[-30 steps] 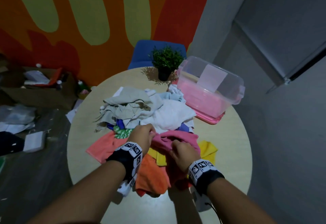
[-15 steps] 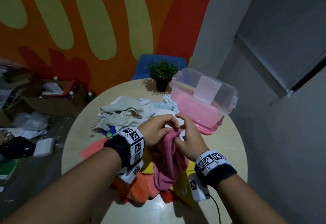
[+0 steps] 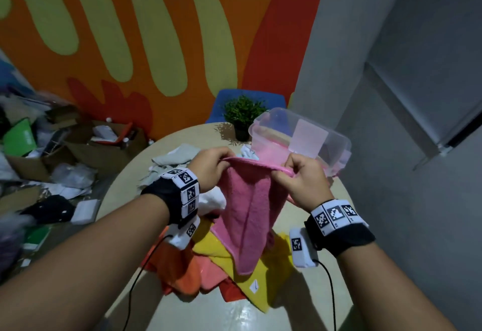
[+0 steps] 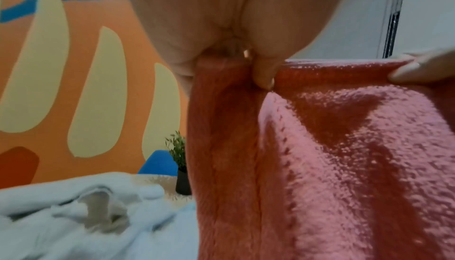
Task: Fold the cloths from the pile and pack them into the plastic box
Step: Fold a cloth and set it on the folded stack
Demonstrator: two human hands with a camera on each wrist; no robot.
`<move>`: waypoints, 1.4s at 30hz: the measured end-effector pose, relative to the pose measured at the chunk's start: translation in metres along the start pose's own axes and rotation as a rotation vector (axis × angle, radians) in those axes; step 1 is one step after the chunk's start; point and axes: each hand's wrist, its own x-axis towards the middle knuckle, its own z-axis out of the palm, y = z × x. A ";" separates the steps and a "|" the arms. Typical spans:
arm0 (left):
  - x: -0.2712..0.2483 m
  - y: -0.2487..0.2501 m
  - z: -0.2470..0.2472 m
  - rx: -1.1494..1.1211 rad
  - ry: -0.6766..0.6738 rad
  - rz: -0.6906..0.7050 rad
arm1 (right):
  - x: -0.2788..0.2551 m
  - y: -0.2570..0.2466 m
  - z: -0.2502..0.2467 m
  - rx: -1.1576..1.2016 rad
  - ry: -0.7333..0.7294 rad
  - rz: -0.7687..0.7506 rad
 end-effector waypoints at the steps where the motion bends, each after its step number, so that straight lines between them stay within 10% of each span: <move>1: 0.003 0.001 -0.004 -0.011 0.047 0.007 | 0.002 -0.003 -0.004 -0.030 0.021 -0.028; 15: 0.032 -0.033 -0.058 -0.026 0.283 0.102 | 0.018 -0.028 -0.020 -0.383 0.220 -0.048; 22: 0.031 -0.048 -0.068 -0.210 0.326 0.051 | 0.006 -0.042 -0.028 -0.580 0.030 0.087; 37: 0.031 -0.059 -0.093 -0.039 0.039 -0.048 | 0.007 -0.038 -0.026 -0.374 0.414 0.180; 42: 0.034 -0.050 -0.093 -0.170 0.254 -0.008 | 0.018 -0.031 -0.029 -0.226 0.475 0.221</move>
